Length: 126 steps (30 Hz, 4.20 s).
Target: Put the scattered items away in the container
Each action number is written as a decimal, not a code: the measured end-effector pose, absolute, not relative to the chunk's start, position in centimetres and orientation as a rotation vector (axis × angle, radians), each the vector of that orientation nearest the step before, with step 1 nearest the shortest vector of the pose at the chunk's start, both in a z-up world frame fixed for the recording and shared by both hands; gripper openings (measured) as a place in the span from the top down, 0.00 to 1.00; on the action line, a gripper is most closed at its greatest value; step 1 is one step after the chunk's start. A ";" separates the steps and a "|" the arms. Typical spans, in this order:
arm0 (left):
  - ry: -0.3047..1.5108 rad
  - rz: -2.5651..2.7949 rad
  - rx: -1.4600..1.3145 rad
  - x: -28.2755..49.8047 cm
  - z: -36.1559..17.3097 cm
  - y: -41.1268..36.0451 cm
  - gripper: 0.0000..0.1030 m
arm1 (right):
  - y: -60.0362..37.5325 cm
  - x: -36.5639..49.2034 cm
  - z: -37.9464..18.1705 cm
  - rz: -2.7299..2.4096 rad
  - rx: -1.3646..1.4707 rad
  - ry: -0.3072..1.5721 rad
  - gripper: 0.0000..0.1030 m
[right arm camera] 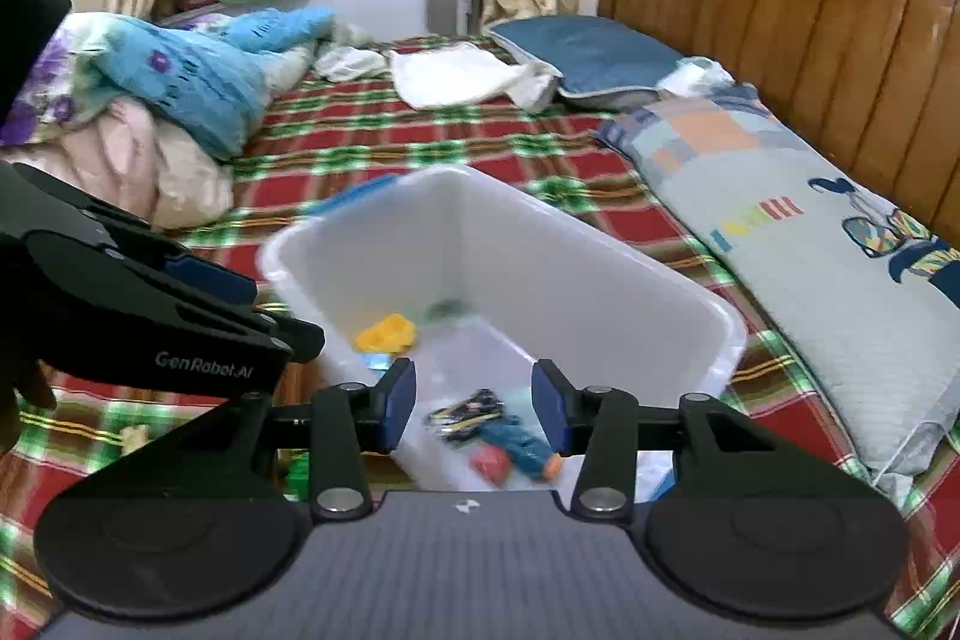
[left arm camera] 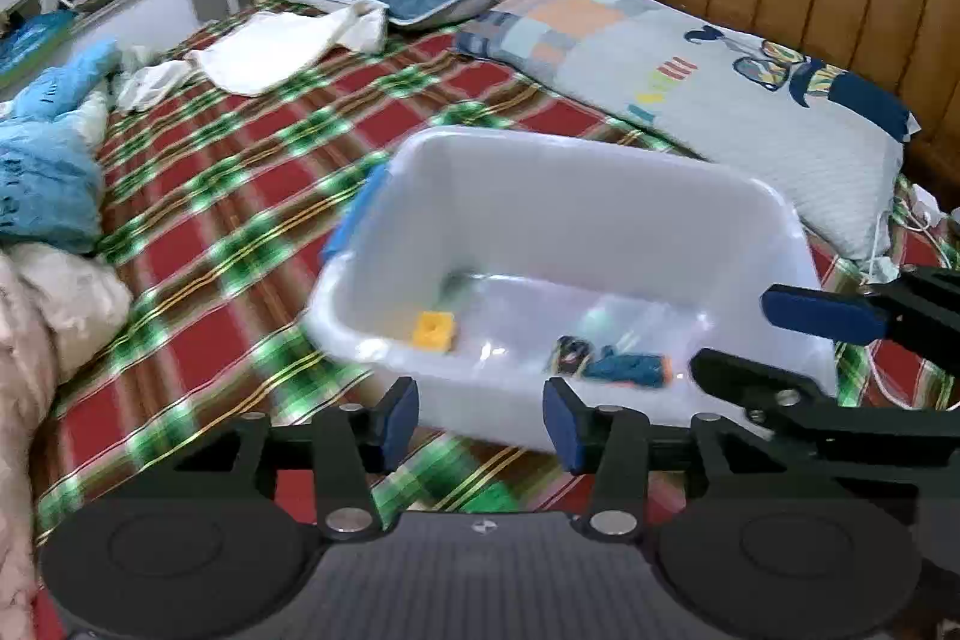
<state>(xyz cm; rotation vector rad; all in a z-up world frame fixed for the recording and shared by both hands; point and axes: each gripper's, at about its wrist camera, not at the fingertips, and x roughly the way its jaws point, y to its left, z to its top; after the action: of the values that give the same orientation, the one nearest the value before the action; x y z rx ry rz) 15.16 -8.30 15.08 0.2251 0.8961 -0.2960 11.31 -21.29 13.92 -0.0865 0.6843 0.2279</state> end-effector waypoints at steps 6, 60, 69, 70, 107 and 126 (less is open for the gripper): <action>0.909 -0.262 0.228 12.7 14.9 -4.8 0.48 | -19.4 8.8 14.2 0.299 -0.065 0.665 0.51; 1.069 -0.439 0.290 10.2 1.1 5.4 0.49 | -10.9 8.1 3.2 0.395 -0.180 0.824 0.49; 1.088 -0.455 0.227 6.4 1.6 5.6 0.49 | -10.2 10.6 1.4 0.452 -0.062 0.910 0.39; 1.090 -0.458 0.222 6.1 1.7 5.6 0.49 | -10.0 10.0 1.6 0.489 -0.072 0.905 0.40; 1.184 0.110 -0.234 3.3 1.1 5.5 0.53 | -13.0 2.0 3.0 0.470 -0.241 0.868 0.41; 1.161 -0.340 0.257 2.9 1.6 5.6 0.64 | -9.9 2.5 2.6 0.308 0.041 0.966 0.44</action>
<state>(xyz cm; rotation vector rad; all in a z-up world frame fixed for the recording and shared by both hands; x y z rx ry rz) 2.89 5.57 1.63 0.2568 1.1609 -0.3402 2.54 -9.91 2.57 0.0411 0.9661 0.3083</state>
